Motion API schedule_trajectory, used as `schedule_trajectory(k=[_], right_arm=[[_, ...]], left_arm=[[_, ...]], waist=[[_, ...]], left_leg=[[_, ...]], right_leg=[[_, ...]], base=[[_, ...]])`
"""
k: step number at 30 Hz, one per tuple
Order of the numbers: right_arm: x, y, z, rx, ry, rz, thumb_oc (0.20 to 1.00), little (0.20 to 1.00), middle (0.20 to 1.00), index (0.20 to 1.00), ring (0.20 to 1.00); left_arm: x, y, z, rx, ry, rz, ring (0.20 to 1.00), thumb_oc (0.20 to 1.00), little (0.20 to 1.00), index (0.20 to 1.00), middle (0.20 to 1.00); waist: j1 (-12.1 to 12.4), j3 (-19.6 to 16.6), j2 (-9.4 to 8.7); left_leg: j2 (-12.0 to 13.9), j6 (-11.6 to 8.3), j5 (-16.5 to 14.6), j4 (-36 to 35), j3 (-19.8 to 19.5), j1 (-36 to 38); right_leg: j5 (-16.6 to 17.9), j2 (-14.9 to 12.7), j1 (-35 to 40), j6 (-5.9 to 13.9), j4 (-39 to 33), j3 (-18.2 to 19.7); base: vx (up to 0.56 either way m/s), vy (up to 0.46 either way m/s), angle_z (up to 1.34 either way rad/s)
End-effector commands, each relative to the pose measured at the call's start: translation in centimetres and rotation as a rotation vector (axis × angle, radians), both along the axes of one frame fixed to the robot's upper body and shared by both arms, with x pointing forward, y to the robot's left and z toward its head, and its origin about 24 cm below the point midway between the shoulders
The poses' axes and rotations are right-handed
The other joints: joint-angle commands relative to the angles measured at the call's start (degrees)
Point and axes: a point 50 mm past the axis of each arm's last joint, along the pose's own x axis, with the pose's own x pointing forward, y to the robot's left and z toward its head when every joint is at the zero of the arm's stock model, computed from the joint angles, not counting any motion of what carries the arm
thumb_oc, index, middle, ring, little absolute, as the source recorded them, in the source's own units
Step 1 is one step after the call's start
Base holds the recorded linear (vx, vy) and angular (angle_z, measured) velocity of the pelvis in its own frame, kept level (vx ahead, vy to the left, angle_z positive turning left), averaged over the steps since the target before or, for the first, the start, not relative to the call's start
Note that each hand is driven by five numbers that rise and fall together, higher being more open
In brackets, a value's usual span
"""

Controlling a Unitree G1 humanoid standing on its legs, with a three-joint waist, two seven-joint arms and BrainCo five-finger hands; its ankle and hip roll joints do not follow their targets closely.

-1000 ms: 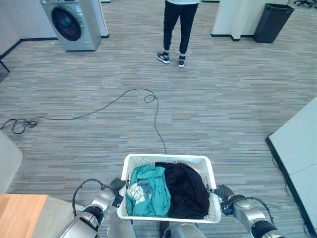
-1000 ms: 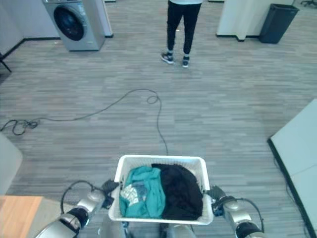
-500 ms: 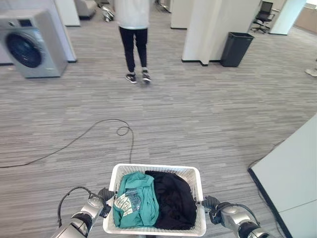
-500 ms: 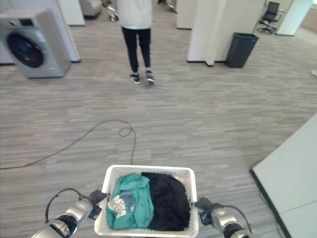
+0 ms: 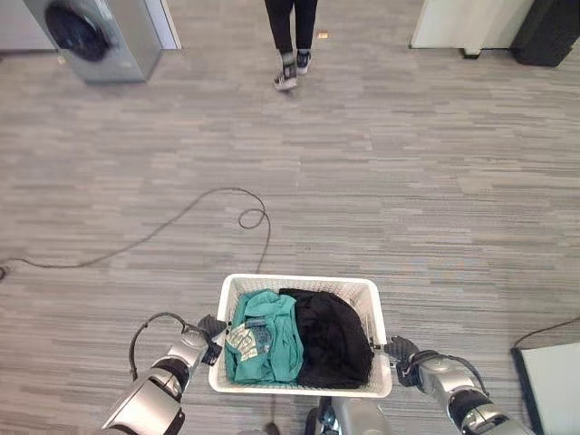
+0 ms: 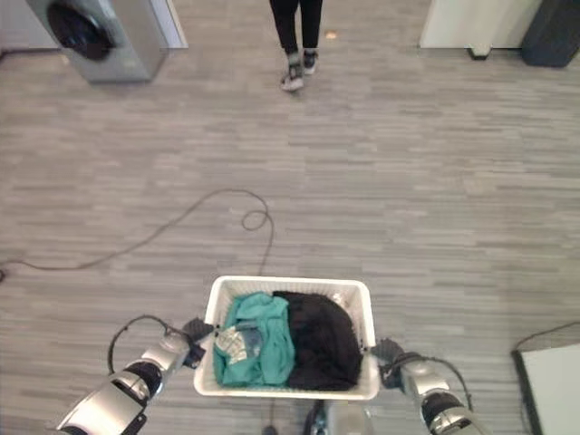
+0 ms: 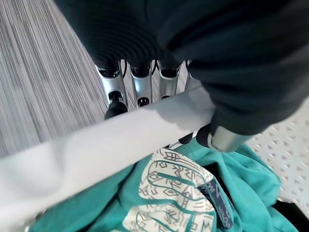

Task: Grab the laundry basket,head to the washer,open it,put in the laundry and shut it.

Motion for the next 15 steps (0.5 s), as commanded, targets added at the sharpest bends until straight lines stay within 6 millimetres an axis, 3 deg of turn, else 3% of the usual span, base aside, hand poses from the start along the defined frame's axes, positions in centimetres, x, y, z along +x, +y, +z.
schedule_trajectory(k=[1,2,3,4,6,7,8,9,10,11,13,14,15], right_arm=[[0.9,0.4,0.9,0.032,-0.053,0.068,0.200,0.200,0.200,0.200,0.200],[0.6,0.0,0.7,0.031,-0.043,0.041,0.200,0.200,0.200,0.200,0.200],[0.6,0.0,0.7,0.032,-0.043,0.041,0.200,0.200,0.200,0.200,0.200],[0.5,0.0,0.6,0.028,-0.037,0.040,0.200,0.200,0.200,0.200,0.200],[0.3,-0.3,0.5,0.018,-0.024,0.028,0.200,0.200,0.200,0.200,0.200],[0.5,-0.4,0.6,0.024,-0.036,0.007,0.200,0.200,0.200,0.200,0.200],[0.5,-0.4,0.7,0.024,-0.044,0.003,0.200,0.200,0.200,0.200,0.200],[0.5,-0.4,0.7,0.024,-0.043,0.003,0.200,0.200,0.200,0.200,0.200],[0.5,-0.4,0.7,0.029,-0.049,0.002,0.200,0.200,0.200,0.200,0.200],[1.2,0.3,0.9,0.034,-0.075,0.033,0.200,0.200,0.200,0.200,0.200],[1.4,0.6,1.0,0.033,-0.076,0.044,0.200,0.200,0.200,0.200,0.200],[1.7,0.9,1.0,0.035,-0.071,0.061,0.200,0.200,0.200,0.200,0.200],[1.7,1.1,0.9,0.032,-0.066,0.086,0.200,0.200,0.200,0.200,0.200]], left_arm=[[0.0,-3.6,-0.3,-0.192,-0.046,-0.013,0.200,0.200,0.200,0.200,0.200],[-0.3,-4.0,-0.6,-0.197,-0.028,-0.017,0.200,0.200,0.200,0.200,0.200],[-0.3,-3.9,-0.6,-0.196,-0.028,-0.017,0.200,0.200,0.200,0.200,0.200],[-0.5,-3.9,-0.7,-0.195,-0.022,-0.010,0.200,0.200,0.200,0.200,0.200],[-0.6,-4.1,-0.9,-0.192,-0.011,-0.011,0.200,0.200,0.200,0.200,0.200],[-0.3,-4.3,-0.7,-0.203,-0.017,-0.010,0.200,0.200,0.200,0.200,0.200],[-0.3,-4.3,-0.7,-0.203,-0.021,-0.006,0.200,0.200,0.200,0.200,0.200],[-0.3,-4.3,-0.7,-0.204,-0.021,-0.006,0.200,0.200,0.200,0.200,0.200],[-0.3,-4.2,-0.7,-0.207,-0.021,-0.007,0.200,0.200,0.200,0.200,0.200],[-0.1,-3.5,-0.4,-0.205,-0.041,0.015,0.200,0.200,0.200,0.200,0.200],[0.0,-3.4,-0.3,-0.211,-0.054,0.022,0.200,0.200,0.200,0.200,0.200],[0.0,-3.4,-0.3,-0.211,-0.052,0.027,0.200,0.200,0.200,0.200,0.200],[-0.2,-3.0,-0.5,-0.210,-0.049,0.041,0.200,0.200,0.200,0.200,0.200]], waist=[[-1.5,-6.1,6.26],[-0.8,-5.7,5.73],[-0.9,-5.9,5.57],[-0.5,-5.9,5.50],[0.4,-5.8,5.67],[0.9,-5.9,5.85],[0.9,-6.0,6.51],[0.9,-6.0,6.43],[1.3,-6.0,7.11],[4.6,-6.1,9.62],[5.6,-6.1,9.73],[6.2,-6.4,9.80],[6.1,-6.7,9.88]], left_leg=[[1.1,-11.02,16.0,-2.9,-12.7,3.1],[5.9,-11.63,19.4,7.2,-9.7,0.0],[5.7,-11.58,19.6,7.1,-9.7,-0.2],[7.6,-10.92,19.4,8.5,-7.7,-0.9],[7.2,-10.23,17.5,5.1,-5.7,-4.5],[3.9,-8.70,14.4,-3.3,-3.7,-8.4],[3.5,-8.06,13.9,-10.9,-1.6,-9.4],[3.3,-8.01,14.0,-11.3,-1.5,-9.1],[1.6,-7.88,12.5,-17.1,-1.5,-10.4],[-1.6,-7.63,22.1,-35.6,-5.6,-14.7],[-1.4,-7.98,23.7,-37.8,-6.0,-16.6],[-0.7,-8.22,24.8,-35.5,-5.7,-17.2],[-0.7,-7.05,23.9,-34.5,-5.6,-15.6]], right_leg=[[33.7,0.2,-13.9,2.56,-14.5,-4.1],[30.9,1.6,-10.3,-0.36,-14.6,-4.8],[31.0,1.4,-10.5,-0.36,-14.6,-4.9],[28.9,2.4,-9.0,-1.67,-14.4,-5.3],[27.3,2.9,-6.2,-1.75,-15.0,-5.6],[27.0,2.6,-4.3,-0.11,-15.8,-6.1],[26.0,2.8,-3.9,0.67,-15.9,-6.5],[26.0,2.7,-3.8,0.73,-15.8,-6.4],[24.7,3.2,-2.0,1.65,-16.0,-5.9],[22.0,6.6,2.7,1.38,-16.1,-2.1],[20.6,6.9,4.2,1.12,-15.8,-1.1],[20.1,6.8,5.4,1.13,-15.3,0.0],[18.6,6.5,5.4,1.33,-13.5,0.6]], base=[[0.45,-0.294,0.95],[0.29,-0.217,0.00],[0.46,-0.322,-1.06],[0.44,-0.175,-0.98],[0.49,-0.124,-0.19],[0.41,0.017,0.15],[0.41,0.020,-0.14],[0.34,0.064,-0.10],[0.73,0.103,0.18],[0.72,0.099,0.20],[0.56,0.052,-0.81],[0.54,0.086,-1.24],[0.33,0.072,-0.93]])
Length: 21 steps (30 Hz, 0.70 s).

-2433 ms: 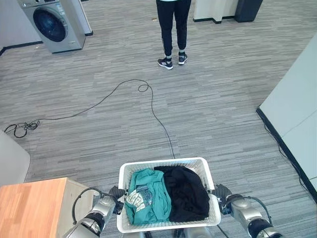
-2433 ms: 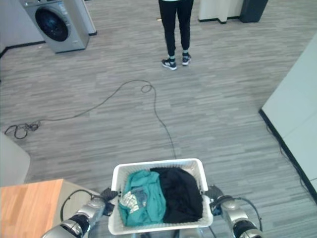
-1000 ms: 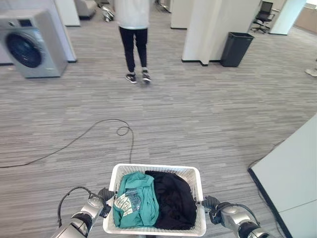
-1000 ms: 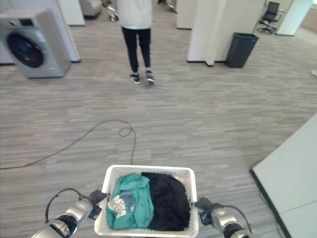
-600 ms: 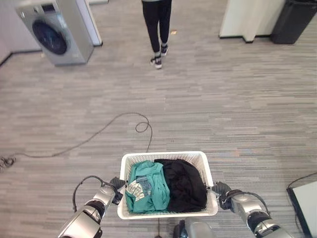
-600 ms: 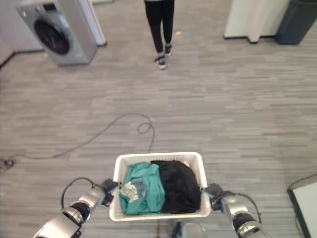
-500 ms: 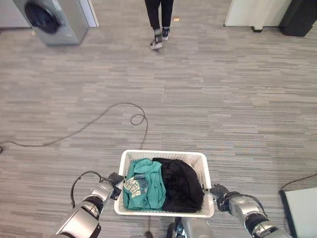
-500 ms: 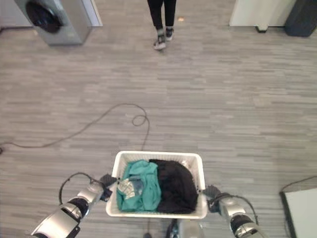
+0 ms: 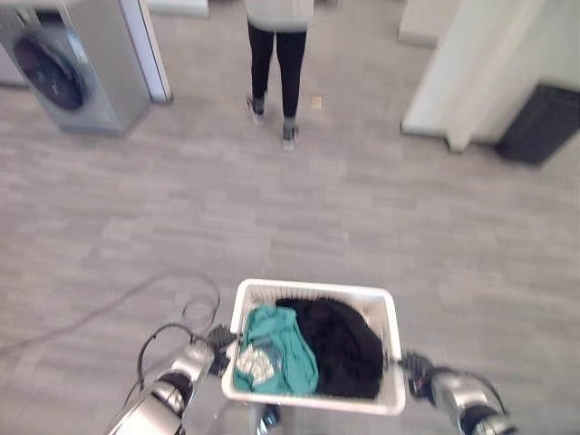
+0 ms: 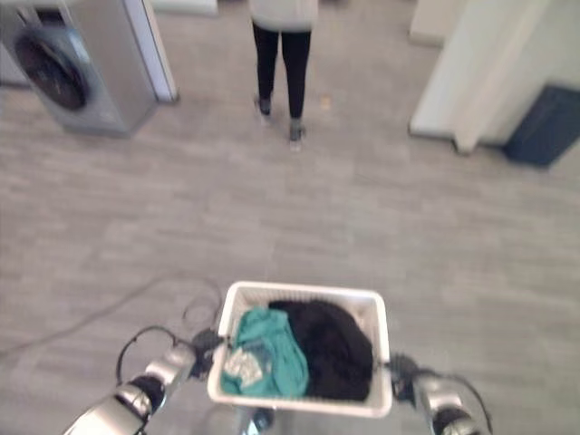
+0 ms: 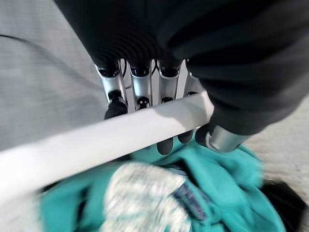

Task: Grab the laundry basket,head to the washer,open it,put in the laundry and shut it.

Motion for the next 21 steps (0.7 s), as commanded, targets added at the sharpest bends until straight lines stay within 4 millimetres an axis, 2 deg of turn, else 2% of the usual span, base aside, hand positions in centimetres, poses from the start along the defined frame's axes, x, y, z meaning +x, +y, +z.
schedule_trajectory(k=[1,2,3,4,5,6,7,8,9,10,11,12,13,14,15,16,17,18,19,20,21], right_arm=[[4.5,2.0,2.2,0.077,-0.131,0.076,0.200,0.200,0.200,0.200,0.200],[4.5,3.1,2.1,0.110,-0.139,0.082,0.200,0.200,0.200,0.200,0.200],[4.5,3.1,2.1,0.110,-0.139,0.082,0.200,0.200,0.200,0.200,0.200],[4.2,3.6,1.9,0.132,-0.134,0.089,0.200,0.200,0.200,0.200,0.200],[4.1,3.7,1.8,0.136,-0.131,0.091,0.200,0.200,0.200,0.200,0.200],[4.1,3.7,1.8,0.136,-0.131,0.091,0.200,0.200,0.200,0.200,0.200],[4.2,4.1,1.8,0.145,-0.133,0.104,0.200,0.200,0.200,0.200,0.200],[4.0,4.2,1.8,0.151,-0.130,0.114,0.200,0.200,0.200,0.200,0.200],[4.0,4.1,1.8,0.143,-0.133,0.110,0.200,0.200,0.200,0.200,0.200],[3.8,3.9,1.7,0.148,-0.125,0.099,0.200,0.200,0.200,0.200,0.200],[3.7,3.8,1.6,0.152,-0.118,0.094,0.200,0.200,0.200,0.200,0.200],[3.4,3.8,1.4,0.154,-0.108,0.083,0.200,0.200,0.200,0.200,0.200],[3.0,3.4,1.1,0.149,-0.095,0.060,0.200,0.200,0.200,0.200,0.200],[3.0,3.4,1.1,0.149,-0.094,0.060,0.200,0.200,0.200,0.200,0.200],[2.9,3.3,1.0,0.150,-0.093,0.054,0.200,0.200,0.200,0.200,0.200],[2.7,3.0,0.9,0.147,-0.090,0.030,0.200,0.200,0.200,0.200,0.200],[2.7,3.0,0.9,0.147,-0.090,0.030,0.200,0.200,0.200,0.200,0.200],[2.5,2.9,0.9,0.144,-0.082,0.026,0.200,0.200,0.200,0.200,0.200],[1.9,2.7,0.6,0.147,-0.063,0.019,0.200,0.200,0.200,0.200,0.200],[1.9,2.7,0.6,0.147,-0.063,0.019,0.200,0.200,0.200,0.200,0.200],[0.8,2.0,0.2,0.148,-0.036,0.000,0.200,0.200,0.200,0.200,0.200]], left_arm=[[4.0,-2.7,2.1,-0.111,-0.103,0.040,0.200,0.200,0.200,0.200,0.200],[3.7,-2.3,1.9,-0.099,-0.097,0.048,0.200,0.200,0.200,0.200,0.200],[3.7,-2.3,1.9,-0.099,-0.097,0.048,0.200,0.200,0.200,0.200,0.200],[3.4,-2.3,1.8,-0.099,-0.093,0.039,0.200,0.200,0.200,0.200,0.200],[3.5,-2.5,1.9,-0.103,-0.095,0.028,0.200,0.200,0.200,0.200,0.200],[3.5,-2.5,1.9,-0.103,-0.095,0.028,0.200,0.200,0.200,0.200,0.200],[3.7,-2.9,2.0,-0.115,-0.101,0.021,0.200,0.200,0.200,0.200,0.200],[3.7,-2.7,2.0,-0.113,-0.107,0.032,0.200,0.200,0.200,0.200,0.200],[3.6,-2.4,2.0,-0.099,-0.099,0.037,0.200,0.200,0.200,0.200,0.200],[3.6,-2.2,1.9,-0.097,-0.092,0.045,0.200,0.200,0.200,0.200,0.200],[3.5,-2.2,1.9,-0.099,-0.088,0.044,0.200,0.200,0.200,0.200,0.200],[3.4,-2.0,1.8,-0.095,-0.083,0.047,0.200,0.200,0.200,0.200,0.200],[3.1,-1.9,1.5,-0.087,-0.064,0.040,0.200,0.200,0.200,0.200,0.200],[3.1,-1.9,1.5,-0.087,-0.064,0.040,0.200,0.200,0.200,0.200,0.200],[3.0,-1.9,1.5,-0.092,-0.063,0.039,0.200,0.200,0.200,0.200,0.200],[3.4,-1.9,1.7,-0.087,-0.074,0.028,0.200,0.200,0.200,0.200,0.200],[3.4,-1.9,1.7,-0.087,-0.074,0.028,0.200,0.200,0.200,0.200,0.200],[3.1,-1.9,1.5,-0.090,-0.068,0.037,0.200,0.200,0.200,0.200,0.200],[2.5,-1.9,1.0,-0.102,-0.043,0.048,0.200,0.200,0.200,0.200,0.200],[2.5,-1.9,1.0,-0.102,-0.043,0.048,0.200,0.200,0.200,0.200,0.200],[1.5,-2.4,0.3,-0.106,-0.010,0.029,0.200,0.200,0.200,0.200,0.200]], waist=[[-0.4,4.1,1.32],[0.0,3.5,0.27],[0.1,3.4,0.23],[0.0,3.5,-0.79],[-0.5,4.3,-0.37],[-0.5,4.3,-0.42],[-1.8,6.0,1.50],[-2.2,6.4,2.08],[-3.1,6.6,2.61],[-4.0,6.8,2.20],[-4.5,6.9,1.78],[-4.6,7.0,1.37],[-5.8,6.7,0.33],[-5.8,6.8,0.42],[-6.3,6.8,-0.09],[-7.8,6.7,-0.58],[-7.8,6.7,-0.55],[-8.1,6.5,-0.62],[-7.9,5.7,-1.18],[-7.9,5.8,-1.12],[-9.2,3.7,-0.93]], left_leg=[[5.1,-9.39,21.7,-3.1,2.0,6.3],[4.0,-6.85,20.1,-0.1,2.0,7.2],[4.0,-6.83,20.0,0.0,2.1,7.0],[2.7,-4.29,16.6,1.5,3.1,9.6],[2.8,-3.74,15.3,1.5,3.3,11.7],[2.7,-3.73,15.3,1.5,3.3,11.7],[3.2,-2.37,13.5,0.5,3.7,16.4],[3.1,-1.91,12.4,0.3,3.8,17.9],[3.1,-2.04,11.8,-0.4,2.4,19.6],[2.1,-2.43,11.2,-1.0,1.8,21.4],[1.3,-2.82,10.7,-1.3,1.4,22.9],[0.7,-3.29,9.9,-1.6,1.8,24.3],[-1.0,-4.88,7.9,-2.1,-0.2,27.0],[-0.9,-4.91,7.9,-2.1,-0.2,27.2],[-1.3,-5.28,7.4,-2.0,-0.9,28.1],[-1.1,-6.29,6.2,-2.0,-2.5,29.9],[-1.1,-6.30,6.1,-2.0,-2.5,30.0],[-0.8,-6.86,5.2,-1.8,-2.8,31.7],[-1.3,-6.99,4.0,-0.7,-3.5,33.7],[-1.3,-6.99,3.9,-0.6,-3.5,33.8],[0.3,-8.85,3.7,4.0,-5.4,36.1]], right_leg=[[-0.5,-9.2,-16.4,-0.18,-4.8,-2.3],[-0.2,-10.9,-17.4,1.00,3.3,-2.1],[-0.3,-11.0,-17.6,1.02,3.5,-2.0],[10.2,-14.3,-21.7,4.73,17.6,-1.0],[14.9,-15.9,-25.0,5.61,24.3,-0.9],[14.8,-15.9,-25.1,5.63,24.4,-0.8],[18.0,-19.3,-30.5,5.35,35.5,-4.4],[17.7,-20.0,-33.0,5.51,38.1,-5.7],[15.4,-17.4,-36.2,5.09,38.0,-4.8],[13.6,-16.3,-38.7,4.58,32.9,-5.7],[12.9,-16.8,-38.8,4.38,27.4,-7.5],[12.1,-18.8,-38.8,4.21,21.3,-10.2],[12.4,-17.8,-41.2,4.06,3.6,-10.4],[12.5,-17.7,-41.0,4.05,3.3,-10.5],[13.5,-17.3,-40.8,4.53,-0.5,-9.4],[16.7,-17.2,-43.2,5.82,-10.7,-6.6],[16.8,-17.1,-43.1,5.82,-10.8,-6.6],[18.1,-18.7,-44.6,6.79,-11.3,-8.3],[19.0,-19.1,-43.0,6.55,-9.0,-11.4],[19.0,-19.1,-42.9,6.56,-8.9,-11.5],[17.9,-16.1,-40.3,4.76,-5.6,-8.7]], base=[[0.54,0.204,-0.50],[0.39,0.149,-0.83],[0.69,0.313,-0.75],[0.45,0.258,-1.14],[0.45,0.257,-0.62],[0.44,0.345,-0.43],[0.45,0.338,0.36],[0.59,0.369,0.43],[0.47,0.163,0.59],[0.47,0.109,0.41],[0.48,0.101,0.36],[0.70,0.018,0.79],[0.56,-0.013,1.32],[0.53,-0.049,1.41],[0.48,-0.067,0.95],[0.48,-0.067,0.43],[0.60,-0.083,0.93],[0.56,-0.080,0.98],[0.56,-0.079,1.21],[0.88,-0.216,0.36],[0.57,-0.166,0.19]])
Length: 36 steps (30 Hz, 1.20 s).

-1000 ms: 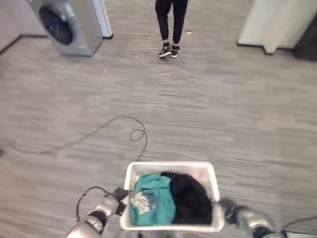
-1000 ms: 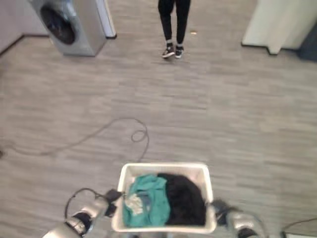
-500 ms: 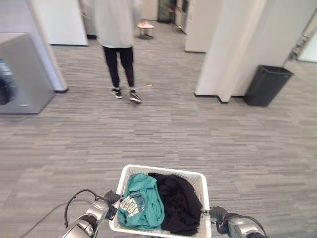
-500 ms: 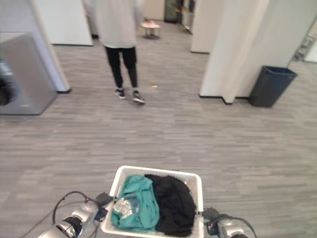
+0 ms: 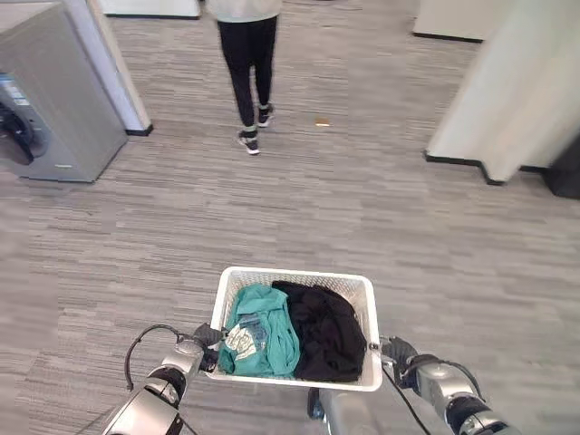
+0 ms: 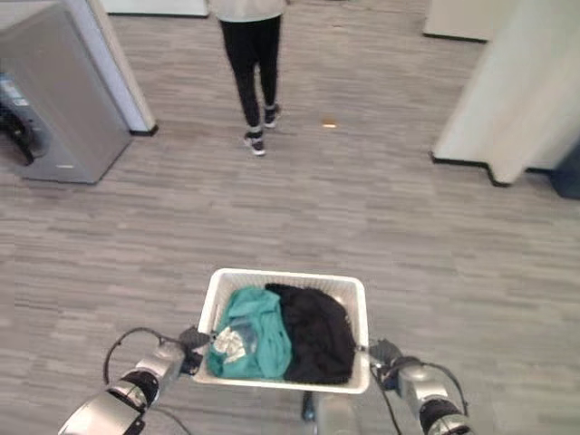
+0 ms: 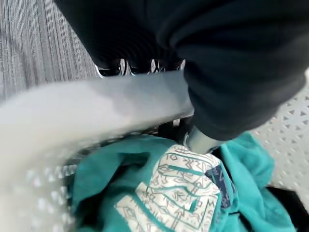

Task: Grab the laundry basket,head to the washer,open it,put in the laundry and shut it.

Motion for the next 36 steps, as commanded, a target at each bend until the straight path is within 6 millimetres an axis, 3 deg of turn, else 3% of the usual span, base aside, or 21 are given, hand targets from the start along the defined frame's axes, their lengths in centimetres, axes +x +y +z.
schedule_trajectory(k=[1,2,3,4,5,6,9,10,11,13,14,20,21,23,25,26,28,30,32,34,36], right_arm=[[-2.5,1.7,-1.4,0.091,0.076,0.067,0.200,0.200,0.200,0.200,0.200],[-2.5,1.7,-1.4,0.091,0.076,0.067,0.200,0.200,0.200,0.200,0.200],[-3.2,1.0,-1.6,0.073,0.089,0.036,0.200,0.200,0.200,0.200,0.200],[-3.0,0.9,-1.5,0.072,0.083,0.030,0.200,0.200,0.200,0.200,0.200],[-3.1,0.9,-1.6,0.066,0.090,0.021,0.200,0.200,0.200,0.200,0.200],[-3.3,0.6,-1.7,0.056,0.100,-0.003,0.200,0.200,0.200,0.200,0.200],[-3.2,0.6,-1.7,0.063,0.088,-0.014,0.200,0.200,0.200,0.200,0.200],[-3.1,1.0,-1.6,0.067,0.078,-0.002,0.200,0.200,0.200,0.200,0.200],[-3.0,1.3,-1.7,0.070,0.073,0.012,0.200,0.200,0.200,0.200,0.200],[-3.0,1.3,-1.7,0.070,0.073,0.012,0.200,0.200,0.200,0.200,0.200],[-2.5,1.9,-1.6,0.069,0.072,0.053,0.200,0.200,0.200,0.200,0.200],[-2.6,2.6,-1.9,0.071,0.098,0.087,0.200,0.200,0.200,0.200,0.200],[-2.5,2.9,-1.9,0.074,0.095,0.103,0.200,0.200,0.200,0.200,0.200],[-2.1,3.1,-1.8,0.076,0.089,0.118,0.200,0.200,0.200,0.200,0.200],[-1.8,3.4,-1.6,0.079,0.075,0.128,0.200,0.200,0.200,0.200,0.200],[-1.9,3.5,-1.7,0.085,0.073,0.129,0.200,0.200,0.200,0.200,0.200],[-2.0,3.4,-1.7,0.089,0.076,0.124,0.200,0.200,0.200,0.200,0.200],[-2.5,3.2,-2.0,0.096,0.094,0.107,0.200,0.200,0.200,0.200,0.200],[-3.8,2.6,-2.6,0.094,0.179,0.150,0.200,0.200,0.200,0.200,0.200],[-3.6,2.5,-2.6,0.068,0.156,0.090,0.200,0.200,0.200,0.200,0.200],[-3.6,2.7,-2.6,0.081,0.154,0.090,0.200,0.200,0.200,0.200,0.200]], left_arm=[[1.4,-2.2,0.7,-0.066,-0.073,-0.095,0.200,0.200,0.200,0.200,0.200],[1.4,-2.2,0.7,-0.066,-0.073,-0.095,0.200,0.200,0.200,0.200,0.200],[0.7,-2.8,0.2,-0.072,-0.049,-0.102,0.200,0.200,0.200,0.200,0.200],[0.8,-2.9,0.3,-0.075,-0.049,-0.102,0.200,0.200,0.200,0.200,0.200],[0.9,-3.2,0.3,-0.085,-0.051,-0.094,0.200,0.200,0.200,0.200,0.200],[1.1,-3.6,0.3,-0.098,-0.055,-0.083,0.200,0.200,0.200,0.200,0.200],[1.5,-3.9,0.5,-0.095,-0.071,-0.091,0.200,0.200,0.200,0.200,0.200],[1.3,-3.6,0.5,-0.090,-0.073,-0.082,0.200,0.200,0.200,0.200,0.200],[1.2,-3.3,0.4,-0.090,-0.074,-0.070,0.200,0.200,0.200,0.200,0.200],[1.2,-3.3,0.4,-0.090,-0.074,-0.070,0.200,0.200,0.200,0.200,0.200],[0.7,-3.1,0.1,-0.100,-0.065,-0.045,0.200,0.200,0.200,0.200,0.200],[0.2,-3.0,-0.1,-0.103,-0.060,-0.037,0.200,0.200,0.200,0.200,0.200],[0.2,-2.7,-0.1,-0.102,-0.063,-0.027,0.200,0.200,0.200,0.200,0.200],[0.2,-2.7,-0.1,-0.102,-0.061,-0.026,0.200,0.200,0.200,0.200,0.200],[0.2,-2.6,-0.1,-0.097,-0.059,-0.024,0.200,0.200,0.200,0.200,0.200],[0.0,-2.4,-0.2,-0.094,-0.053,-0.019,0.200,0.200,0.200,0.200,0.200],[-0.1,-2.3,-0.2,-0.092,-0.046,-0.019,0.200,0.200,0.200,0.200,0.200],[-0.3,-2.1,-0.3,-0.086,-0.033,-0.020,0.200,0.200,0.200,0.200,0.200],[1.2,-2.1,0.5,-0.066,-0.064,-0.069,0.200,0.200,0.200,0.200,0.200],[0.2,-2.3,-0.1,-0.074,-0.034,-0.047,0.200,0.200,0.200,0.200,0.200],[0.0,-2.3,-0.3,-0.081,-0.033,-0.036,0.200,0.200,0.200,0.200,0.200]], waist=[[-3.2,-1.3,-1.26],[-3.2,-1.3,-1.27],[-4.3,-1.9,-1.47],[-4.4,-1.8,-3.14],[-2.9,-0.7,-2.77],[-1.7,-0.1,-2.90],[-1.6,-0.3,-2.90],[-0.5,-0.2,-1.45],[0.8,0.0,-0.65],[0.8,-0.1,-0.66],[2.6,0.4,0.46],[2.8,-1.0,0.46],[2.9,-1.0,0.44],[2.7,-0.2,0.71],[2.2,0.8,2.03],[2.0,0.9,2.29],[1.4,1.0,2.31],[0.5,0.9,1.81],[-0.2,1.2,0.31],[0.4,0.2,-0.61],[0.9,-0.5,-0.68]], left_leg=[[2.2,1.17,8.9,0.2,-3.8,-8.4],[2.2,1.17,8.9,0.2,-3.8,-8.4],[8.8,-4.94,20.1,20.2,-1.5,-16.0],[12.5,-5.57,24.0,27.4,1.9,-19.2],[17.6,-5.23,21.5,32.1,5.9,-21.9],[17.2,-4.44,18.5,30.3,8.1,-27.0],[11.3,-0.34,15.8,14.7,8.4,-30.8],[7.5,0.13,19.3,2.7,4.7,-33.2],[6.1,0.04,22.5,-2.1,0.7,-35.0],[6.1,0.03,22.7,-2.4,0.7,-35.0],[6.3,-1.04,27.1,-6.1,-3.4,-35.9],[5.6,2.32,21.8,-2.5,-1.3,-32.9],[5.6,3.73,20.0,-2.3,0.1,-31.0],[5.1,4.91,18.7,-3.3,1.7,-27.5],[5.3,5.34,18.1,-5.4,2.5,-24.1],[5.1,5.35,17.6,-6.6,3.2,-22.6],[4.8,5.14,17.6,-7.4,2.8,-21.6],[3.8,4.29,17.2,-7.8,1.9,-20.2],[2.2,3.95,15.4,-6.5,-0.1,-19.6],[1.7,4.00,14.1,-4.6,-1.2,-19.8],[1.7,4.04,13.7,-4.6,-0.7,-19.5]], right_leg=[[5.1,-1.0,4.2,12.86,-2.1,6.0],[5.1,-1.0,4.2,12.86,-2.1,6.0],[2.7,0.0,9.4,9.86,-2.7,4.1],[1.6,-0.6,11.3,8.29,-3.4,4.1],[-1.6,2.3,15.3,6.79,-4.9,4.1],[-2.5,2.4,18.0,6.77,-6.4,4.2],[-2.6,1.0,18.7,8.28,-6.8,4.4],[-3.8,2.7,20.4,8.50,-6.5,6.8],[-4.8,4.1,21.9,8.27,-6.5,8.9],[-4.7,4.1,21.8,8.26,-6.5,8.9],[-6.9,5.5,24.1,7.63,-5.8,12.9],[-11.6,3.1,23.7,9.00,3.0,15.4],[-9.3,1.3,19.6,10.15,12.5,15.4],[-4.2,-1.4,15.7,12.02,20.6,13.6],[-2.1,-3.3,12.5,11.61,26.1,9.9],[-2.3,-4.3,11.0,11.62,25.7,7.4],[-2.7,-3.9,10.1,11.73,24.2,7.1],[-2.9,-2.3,8.4,11.40,15.3,5.7],[-1.5,-1.4,9.2,11.60,3.0,7.6],[-1.2,-0.1,11.8,11.89,1.4,11.6],[-1.4,-0.2,13.2,11.82,-0.2,11.0]], base=[[0.57,-0.167,-0.30],[0.40,-0.239,-0.27],[0.53,-0.359,0.11],[0.81,-0.522,0.38],[0.60,-0.341,0.77],[0.50,-0.211,0.29],[0.31,0.087,-0.68],[0.46,0.147,-0.37],[0.38,0.112,-0.32],[0.25,0.063,-0.89],[0.45,0.153,-1.54],[0.34,0.235,-0.98],[0.22,0.253,0.26],[0.24,0.303,-0.11],[0.18,0.279,-0.09],[0.19,0.210,-0.07],[0.13,0.088,-0.06],[0.19,0.021,0.17],[0.24,-0.058,0.24],[0.15,-0.020,0.53],[0.12,-0.004,0.66]])
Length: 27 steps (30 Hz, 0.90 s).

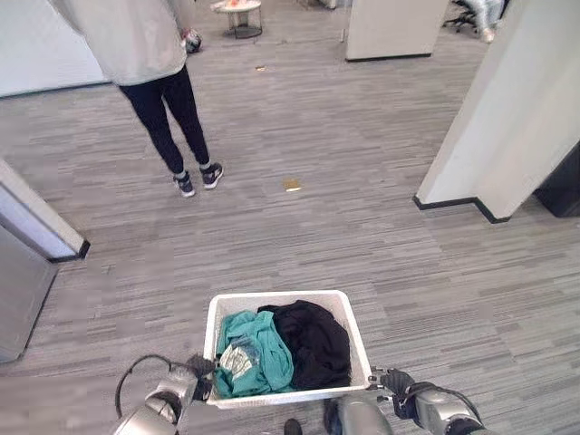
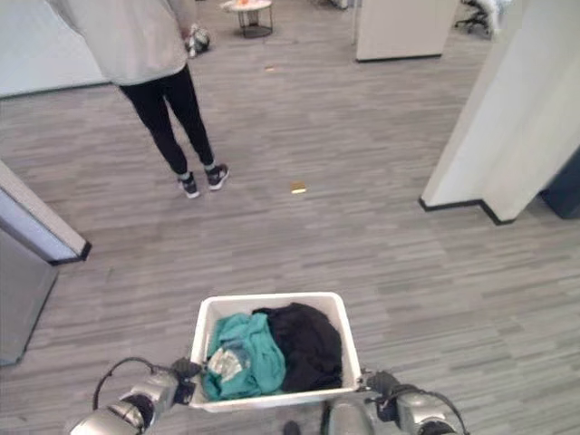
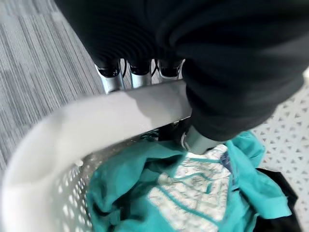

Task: Grab the laundry basket,head to the washer,open it,put in the laundry and shut it.

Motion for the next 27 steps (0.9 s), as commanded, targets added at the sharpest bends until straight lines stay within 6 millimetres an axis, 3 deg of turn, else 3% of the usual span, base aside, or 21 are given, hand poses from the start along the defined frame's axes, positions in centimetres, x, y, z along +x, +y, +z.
schedule_trajectory(k=[1,6,7,15,27], right_arm=[[1.5,1.4,0.5,0.060,-0.055,0.040,0.200,0.200,0.200,0.200,0.200],[1.7,1.6,0.5,0.053,-0.069,0.053,0.200,0.200,0.200,0.200,0.200],[-6.1,-5.1,-1.0,-0.024,0.154,-0.474,0.200,0.200,0.200,0.200,0.200],[-6.6,-3.7,-1.6,-0.009,0.170,-0.389,0.200,0.200,0.200,0.200,0.200],[-6.1,-2.6,-1.8,-0.010,0.171,-0.288,0.200,0.200,0.200,0.200,0.200]], left_arm=[[0.5,-3.8,-0.2,-0.137,-0.066,-0.042,0.200,0.200,0.200,0.200,0.200],[-0.5,-4.0,-0.8,-0.151,-0.042,-0.029,0.200,0.200,0.200,0.200,0.200],[-5.2,-4.8,-3.2,-0.186,0.131,0.029,0.200,0.200,0.200,0.200,0.200],[-6.0,-3.3,-3.3,-0.162,0.139,0.048,0.200,0.200,0.200,0.200,0.200],[-6.4,-3.1,-3.5,-0.167,0.138,0.093,0.200,0.200,0.200,0.200,0.200]], waist=[[-0.1,-2.6,-1.74],[0.4,-3.9,-1.34],[3.2,-9.6,-0.01],[4.2,-10.4,-0.41],[5.5,-10.3,-1.58]], left_leg=[[2.4,-2.54,0.8,4.8,5.7,-5.3],[2.6,-2.88,1.2,3.0,6.1,-5.4],[3.9,-4.08,5.0,-1.2,3.9,-7.5],[3.9,-3.74,4.6,-2.2,4.3,-6.5],[4.0,-3.88,4.5,-2.2,3.1,-6.6]], right_leg=[[7.9,-2.4,7.8,1.86,-2.6,1.3],[7.4,-1.9,9.1,1.56,-4.9,1.6],[7.0,-3.2,12.7,0.46,-10.1,-3.2],[7.3,-3.0,13.9,0.74,-11.4,-3.5],[6.9,-3.0,14.6,0.58,-11.8,-4.4]], base=[[0.17,-0.004,0.37],[0.08,0.002,0.02],[0.05,-0.007,0.00],[0.02,-0.001,0.00],[0.01,-0.010,0.07]])
